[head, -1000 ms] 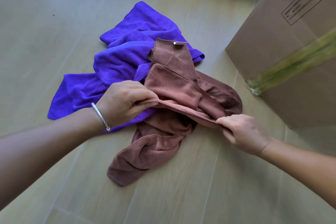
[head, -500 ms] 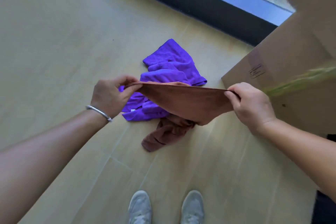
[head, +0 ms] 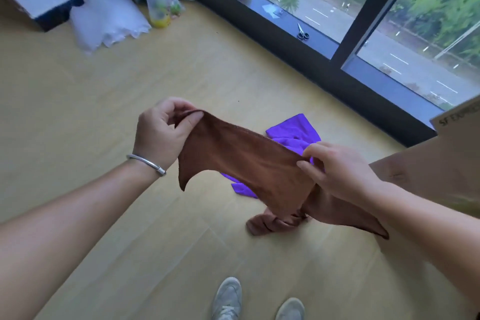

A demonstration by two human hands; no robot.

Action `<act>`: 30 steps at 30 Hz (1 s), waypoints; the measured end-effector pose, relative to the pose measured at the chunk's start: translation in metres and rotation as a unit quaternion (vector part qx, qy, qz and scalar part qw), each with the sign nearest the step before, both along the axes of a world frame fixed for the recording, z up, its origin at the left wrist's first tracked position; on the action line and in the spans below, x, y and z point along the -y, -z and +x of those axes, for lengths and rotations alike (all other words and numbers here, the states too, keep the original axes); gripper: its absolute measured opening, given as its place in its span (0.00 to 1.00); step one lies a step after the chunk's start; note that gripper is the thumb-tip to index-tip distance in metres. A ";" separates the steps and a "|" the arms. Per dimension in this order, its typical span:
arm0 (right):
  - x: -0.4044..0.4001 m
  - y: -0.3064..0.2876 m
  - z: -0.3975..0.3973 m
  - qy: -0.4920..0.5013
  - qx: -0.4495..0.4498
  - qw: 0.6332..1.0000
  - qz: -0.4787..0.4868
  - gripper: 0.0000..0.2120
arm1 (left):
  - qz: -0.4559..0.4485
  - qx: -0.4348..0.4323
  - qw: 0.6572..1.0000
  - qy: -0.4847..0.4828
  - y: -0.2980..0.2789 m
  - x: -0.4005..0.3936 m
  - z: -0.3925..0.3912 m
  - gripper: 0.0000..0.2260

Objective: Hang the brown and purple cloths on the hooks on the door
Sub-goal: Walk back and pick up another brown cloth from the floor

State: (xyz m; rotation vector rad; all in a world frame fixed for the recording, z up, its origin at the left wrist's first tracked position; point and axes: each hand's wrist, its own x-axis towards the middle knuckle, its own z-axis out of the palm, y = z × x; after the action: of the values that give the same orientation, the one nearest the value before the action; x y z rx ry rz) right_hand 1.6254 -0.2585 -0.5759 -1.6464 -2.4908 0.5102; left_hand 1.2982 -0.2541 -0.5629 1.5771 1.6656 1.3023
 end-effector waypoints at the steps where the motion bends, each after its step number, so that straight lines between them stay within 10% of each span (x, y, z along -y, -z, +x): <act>1: -0.002 -0.006 -0.017 -0.006 -0.007 1.000 -0.008 0.10 | -0.008 0.004 1.000 0.011 -0.009 0.002 -0.004 0.07; 18: 0.015 -0.032 -0.233 -0.033 -0.284 0.948 -0.138 0.07 | -0.114 0.104 0.987 0.044 -0.017 0.060 -0.074 0.15; 30: 0.007 -0.045 -0.276 -0.087 -0.286 0.945 -0.136 0.03 | -0.140 -0.076 0.984 -0.081 0.020 0.111 -0.094 0.17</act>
State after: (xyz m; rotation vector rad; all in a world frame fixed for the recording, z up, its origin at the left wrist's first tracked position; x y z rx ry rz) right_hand 1.3493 -0.2653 -0.5310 -1.1208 -2.1906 1.2033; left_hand 1.2039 -0.3654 -0.5828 1.4257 2.0088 0.9873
